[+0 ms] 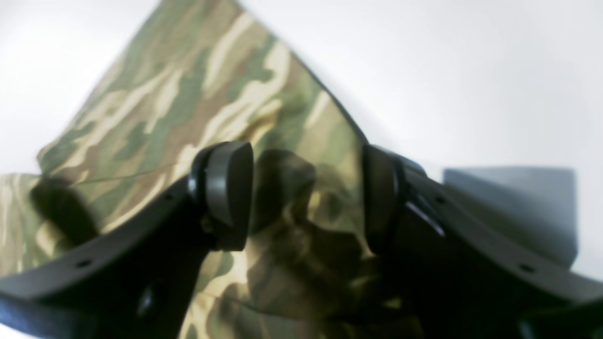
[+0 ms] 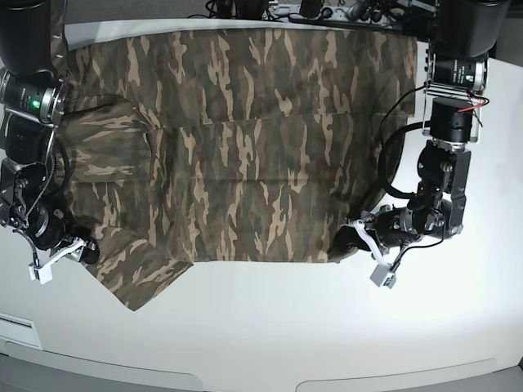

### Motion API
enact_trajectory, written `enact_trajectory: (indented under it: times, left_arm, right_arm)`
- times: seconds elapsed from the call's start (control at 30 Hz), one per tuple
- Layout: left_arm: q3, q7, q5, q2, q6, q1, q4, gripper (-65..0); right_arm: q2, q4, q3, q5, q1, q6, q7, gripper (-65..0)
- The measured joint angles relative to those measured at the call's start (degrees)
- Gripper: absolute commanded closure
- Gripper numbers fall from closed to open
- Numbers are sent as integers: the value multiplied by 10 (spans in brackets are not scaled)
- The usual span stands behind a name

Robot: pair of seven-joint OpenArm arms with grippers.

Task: Fold the T-shirt properly
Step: 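Grasp the hem corner with the left gripper and the shoulder with the right, then pull the shirt edges apart with both grippers to stretch it flat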

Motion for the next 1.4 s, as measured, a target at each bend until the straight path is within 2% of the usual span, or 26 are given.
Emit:
enact_trajectory:
  times: [0.1, 0.13, 0.23, 0.27, 0.47, 0.57, 0.67, 0.87, 0.93, 1.1, 1.17, 1.27, 1.4]
  left_arm:
    - [0, 1, 0, 0, 0, 0, 0, 0]
    - [0, 1, 0, 0, 0, 0, 0, 0]
    - [0, 1, 2, 0, 0, 0, 0, 0]
    - [0, -5, 7, 0, 0, 0, 0, 0]
    - [0, -75, 64, 0, 0, -4, 0, 0]
    - [0, -83, 75, 0, 0, -19, 0, 0]
    - [1, -85, 73, 3, 0, -44, 0, 0]
    - [68, -102, 96, 2, 0, -83, 0, 0]
    - [92, -102, 94, 3, 0, -87, 0, 0]
    - [120, -67, 92, 3, -5, -84, 0, 0]
    - [120, -52, 73, -3, -29, -85, 0, 0]
    - [120, -38, 24, -26, -63, -86, 1, 0]
    - [120, -32, -10, -68, -63, -86, 1, 0]
  right_arm:
    - [0, 0, 0, 7, 0, 5, -5, -289]
    - [0, 0, 0, 7, 0, 4, -5, -237]
    - [0, 0, 0, 5, 4, 3, -7, -27]
    - [0, 0, 0, 5, 7, 3, -10, 0]
    - [9, 0, -1, 5, 30, 4, -13, 0]
    - [25, 0, -1, 6, 45, 25, -14, 0]
    - [44, 0, -1, 20, 54, 25, -14, 0]
    - [84, 0, -1, 22, 54, 25, -16, 0]
    - [90, 0, 0, 54, 54, 25, -24, 0]
    - [101, 0, -1, 129, 54, 25, -110, 0]
    - [107, 2, -1, 157, 54, 25, -149, 0]
    - [119, 20, -1, 176, 45, 25, -175, 0]
    - [151, 63, -2, 201, -1, 25, -189, 0]
